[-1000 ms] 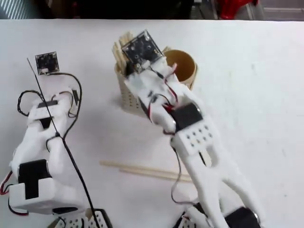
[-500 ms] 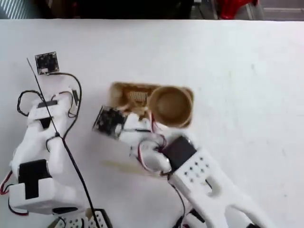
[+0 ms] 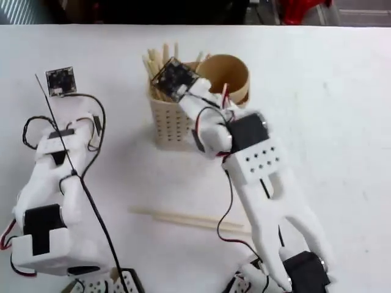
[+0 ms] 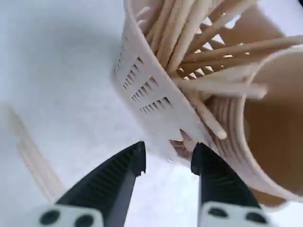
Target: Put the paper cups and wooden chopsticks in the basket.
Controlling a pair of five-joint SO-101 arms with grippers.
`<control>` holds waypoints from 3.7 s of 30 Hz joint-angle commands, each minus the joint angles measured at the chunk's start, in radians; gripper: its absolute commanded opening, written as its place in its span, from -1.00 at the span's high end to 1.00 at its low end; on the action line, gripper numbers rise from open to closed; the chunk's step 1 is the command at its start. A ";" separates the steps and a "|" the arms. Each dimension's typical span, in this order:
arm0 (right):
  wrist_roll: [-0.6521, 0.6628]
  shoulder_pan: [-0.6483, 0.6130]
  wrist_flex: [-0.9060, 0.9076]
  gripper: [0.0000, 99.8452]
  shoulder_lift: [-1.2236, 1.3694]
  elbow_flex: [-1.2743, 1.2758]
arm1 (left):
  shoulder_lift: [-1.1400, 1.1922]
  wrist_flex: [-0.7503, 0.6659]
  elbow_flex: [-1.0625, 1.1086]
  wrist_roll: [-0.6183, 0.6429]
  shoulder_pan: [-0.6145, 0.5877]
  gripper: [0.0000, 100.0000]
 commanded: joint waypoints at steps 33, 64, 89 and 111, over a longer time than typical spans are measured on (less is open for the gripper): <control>0.155 -0.358 -0.364 0.68 -0.079 0.875 | -0.007 0.005 -0.049 -0.012 -0.004 0.79; 0.189 -0.240 -0.515 0.95 0.232 0.707 | -0.007 0.005 -0.049 -0.012 -0.005 0.79; -0.081 -0.213 -0.519 0.97 -0.409 0.597 | -0.007 0.005 -0.049 -0.012 -0.004 0.78; -0.206 -0.090 -0.926 0.97 -0.077 -0.060 | -0.002 0.000 -0.049 -0.011 0.002 0.78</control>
